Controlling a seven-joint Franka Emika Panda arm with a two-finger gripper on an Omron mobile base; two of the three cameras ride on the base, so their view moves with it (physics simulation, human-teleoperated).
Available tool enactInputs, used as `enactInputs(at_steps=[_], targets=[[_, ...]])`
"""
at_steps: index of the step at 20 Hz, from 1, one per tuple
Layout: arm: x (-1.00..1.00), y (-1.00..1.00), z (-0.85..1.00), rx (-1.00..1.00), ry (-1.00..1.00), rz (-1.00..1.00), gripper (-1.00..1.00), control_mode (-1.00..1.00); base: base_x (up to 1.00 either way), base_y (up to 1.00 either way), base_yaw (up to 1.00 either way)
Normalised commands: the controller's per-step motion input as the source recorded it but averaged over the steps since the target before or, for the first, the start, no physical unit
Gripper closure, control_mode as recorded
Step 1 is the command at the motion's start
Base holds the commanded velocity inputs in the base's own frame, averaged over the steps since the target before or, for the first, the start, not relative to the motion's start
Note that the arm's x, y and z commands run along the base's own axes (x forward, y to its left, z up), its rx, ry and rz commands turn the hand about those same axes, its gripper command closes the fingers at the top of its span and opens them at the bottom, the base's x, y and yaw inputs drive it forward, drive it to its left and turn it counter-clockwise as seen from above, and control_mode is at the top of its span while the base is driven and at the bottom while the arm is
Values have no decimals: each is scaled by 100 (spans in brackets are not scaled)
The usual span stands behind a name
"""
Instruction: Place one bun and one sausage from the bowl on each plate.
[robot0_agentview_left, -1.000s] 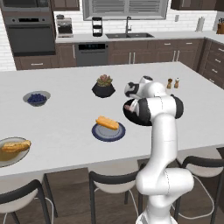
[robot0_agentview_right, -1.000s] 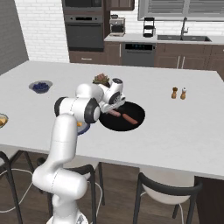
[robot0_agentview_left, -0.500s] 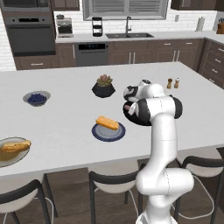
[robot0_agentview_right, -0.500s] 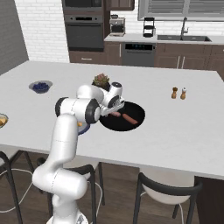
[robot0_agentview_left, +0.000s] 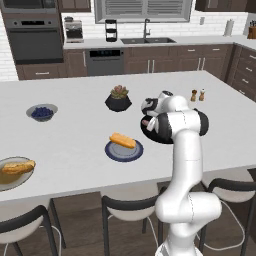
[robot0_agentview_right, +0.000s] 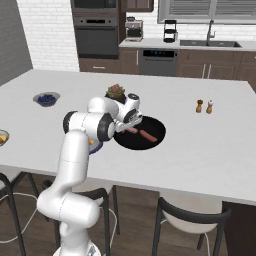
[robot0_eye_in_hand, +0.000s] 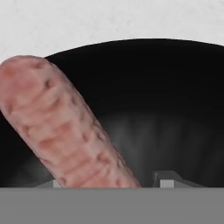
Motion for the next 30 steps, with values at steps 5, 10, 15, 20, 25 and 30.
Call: enactInputs(at_steps=[5,10,15,20,25,30], targets=[[-7,0,14,0,-1,0,100,-100,0,0,0],[-57,3,81,0,-13,-1,100,-100,0,0,0],[-92,20,72,0,-7,-2,100,-100,0,0,0],[-97,43,33,0,0,-5,100,-100,0,0,0],[-87,62,14,-1,0,0,100,-100,0,0,0],[-83,56,34,-6,2,0,100,-100,0,0,0]])
